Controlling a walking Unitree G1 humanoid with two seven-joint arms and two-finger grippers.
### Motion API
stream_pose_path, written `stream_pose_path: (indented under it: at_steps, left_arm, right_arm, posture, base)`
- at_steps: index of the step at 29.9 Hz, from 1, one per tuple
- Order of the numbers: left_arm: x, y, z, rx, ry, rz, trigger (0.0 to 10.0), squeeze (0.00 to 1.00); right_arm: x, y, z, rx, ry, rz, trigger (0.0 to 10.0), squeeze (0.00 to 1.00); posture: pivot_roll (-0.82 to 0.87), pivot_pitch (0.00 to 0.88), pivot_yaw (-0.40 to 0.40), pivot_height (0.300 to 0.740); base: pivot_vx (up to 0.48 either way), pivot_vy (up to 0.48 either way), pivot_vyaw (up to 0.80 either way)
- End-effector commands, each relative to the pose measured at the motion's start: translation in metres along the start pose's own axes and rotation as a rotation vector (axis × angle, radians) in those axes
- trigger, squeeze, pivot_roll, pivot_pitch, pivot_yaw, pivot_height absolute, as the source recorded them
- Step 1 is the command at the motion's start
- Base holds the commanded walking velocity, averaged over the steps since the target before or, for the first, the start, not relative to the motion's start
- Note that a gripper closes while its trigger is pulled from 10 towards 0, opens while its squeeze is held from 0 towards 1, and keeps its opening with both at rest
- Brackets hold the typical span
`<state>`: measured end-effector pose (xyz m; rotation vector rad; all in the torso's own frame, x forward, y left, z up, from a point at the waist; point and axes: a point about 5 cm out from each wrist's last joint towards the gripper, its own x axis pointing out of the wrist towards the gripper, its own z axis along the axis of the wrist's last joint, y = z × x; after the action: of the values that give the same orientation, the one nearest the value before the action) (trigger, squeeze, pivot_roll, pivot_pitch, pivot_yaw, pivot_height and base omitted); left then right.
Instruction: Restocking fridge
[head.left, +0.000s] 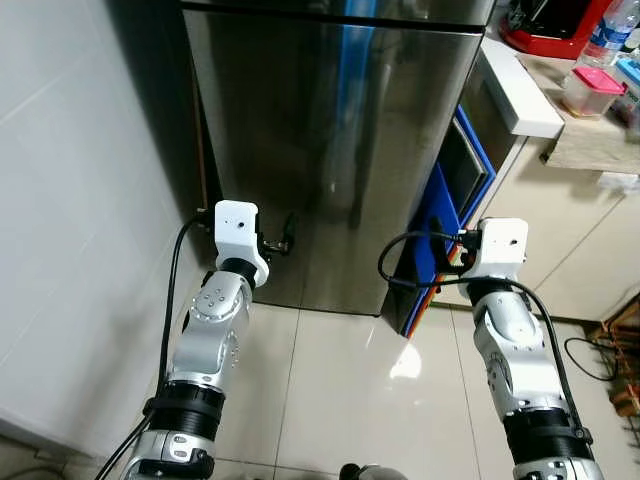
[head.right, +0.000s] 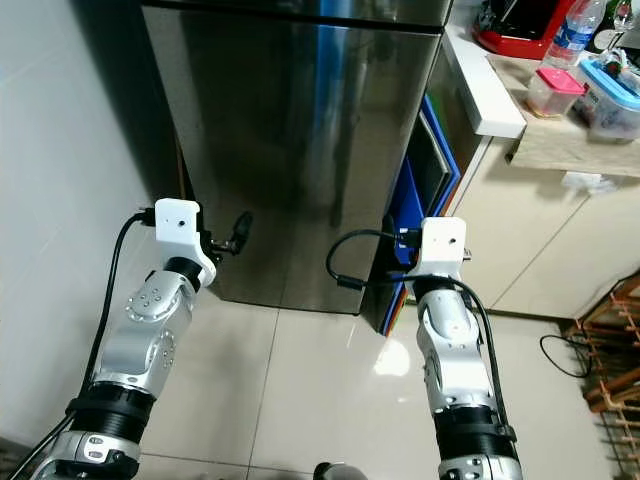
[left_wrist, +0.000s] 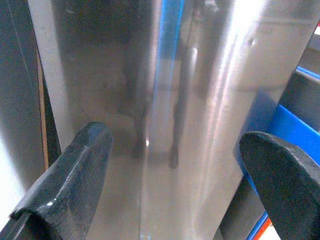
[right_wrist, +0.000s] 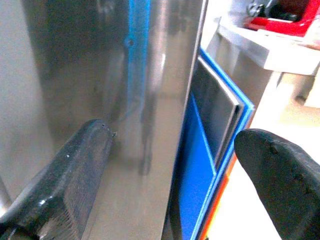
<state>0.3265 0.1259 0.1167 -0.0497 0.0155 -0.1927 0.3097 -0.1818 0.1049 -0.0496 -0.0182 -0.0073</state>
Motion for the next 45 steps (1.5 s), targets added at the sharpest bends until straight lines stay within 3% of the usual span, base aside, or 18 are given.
stream_pose_path:
  at_steps: [1,21,37,45]
  left_arm:
    - [0.000,-0.001,0.005,0.006,-0.029,-0.010,10.0,0.00]
    - [0.000,-0.007,0.005,0.008,-0.034,-0.029,10.0,0.00]
    - [-0.003,0.000,-0.001,0.014,-0.003,0.010,10.0,0.00]
    - [-0.003,0.002,-0.004,0.020,0.014,0.019,10.0,0.00]
  right_arm:
    - [0.001,0.002,0.008,0.012,-0.042,0.003,10.0,0.00]
    - [0.004,0.002,0.004,0.014,-0.014,0.002,10.0,0.00]
    - [0.002,0.005,-0.003,0.061,0.036,0.018,10.0,0.00]
    - [-0.001,-0.002,-0.004,0.088,0.026,-0.023,10.0,0.00]
  posture:
    - [-0.04,0.000,-0.021,0.735]
    - [-0.04,0.000,-0.020,0.735]
    - [-0.03,0.000,-0.021,0.735]
    - [-0.04,0.000,-0.020,0.735]
  base:
    - [0.000,-0.458,0.00]
    - [0.000,-0.457,0.00]
    - [0.000,-0.455,-0.09]
    - [0.000,0.000,-0.61]
